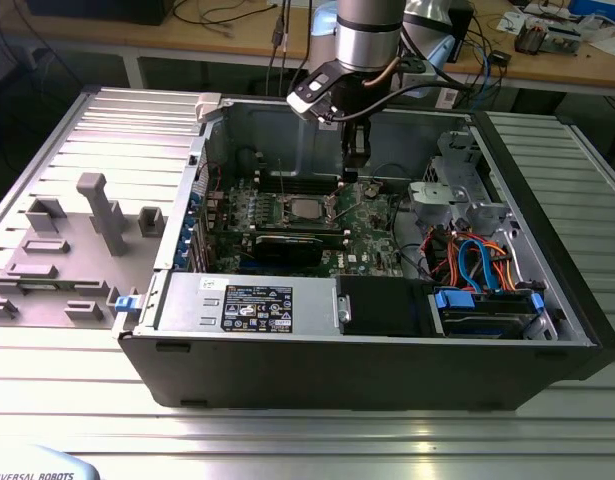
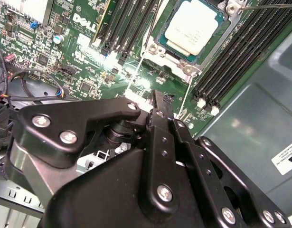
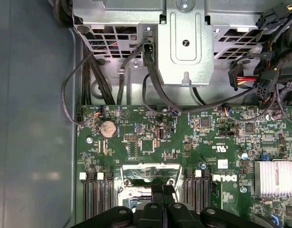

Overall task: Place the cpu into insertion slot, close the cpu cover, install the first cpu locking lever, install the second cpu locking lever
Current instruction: 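Close the cpu cover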

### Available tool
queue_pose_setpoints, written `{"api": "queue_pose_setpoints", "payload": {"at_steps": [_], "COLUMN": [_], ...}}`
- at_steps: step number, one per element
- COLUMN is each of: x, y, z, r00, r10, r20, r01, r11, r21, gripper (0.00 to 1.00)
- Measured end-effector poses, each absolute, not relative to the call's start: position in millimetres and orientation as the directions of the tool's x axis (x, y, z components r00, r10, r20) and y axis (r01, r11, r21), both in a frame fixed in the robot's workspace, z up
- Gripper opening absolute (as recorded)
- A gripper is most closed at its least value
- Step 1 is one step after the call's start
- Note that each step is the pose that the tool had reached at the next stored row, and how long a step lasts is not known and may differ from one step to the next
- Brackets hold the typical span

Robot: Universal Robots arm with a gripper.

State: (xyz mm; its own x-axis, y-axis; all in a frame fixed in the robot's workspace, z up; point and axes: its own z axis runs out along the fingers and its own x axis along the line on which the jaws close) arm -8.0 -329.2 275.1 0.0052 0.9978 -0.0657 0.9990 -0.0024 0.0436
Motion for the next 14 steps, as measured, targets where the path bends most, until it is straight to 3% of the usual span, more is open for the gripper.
{"api": "queue_pose_setpoints", "payload": {"at_steps": [14], "x": [-1.0], "y": [-329.2], "z": [274.9], "r00": [0.005], "r10": [0.998], "r20": [-0.066], "r01": [0.999], "r11": [-0.002], "r21": [0.043], "gripper": [0.11]}}
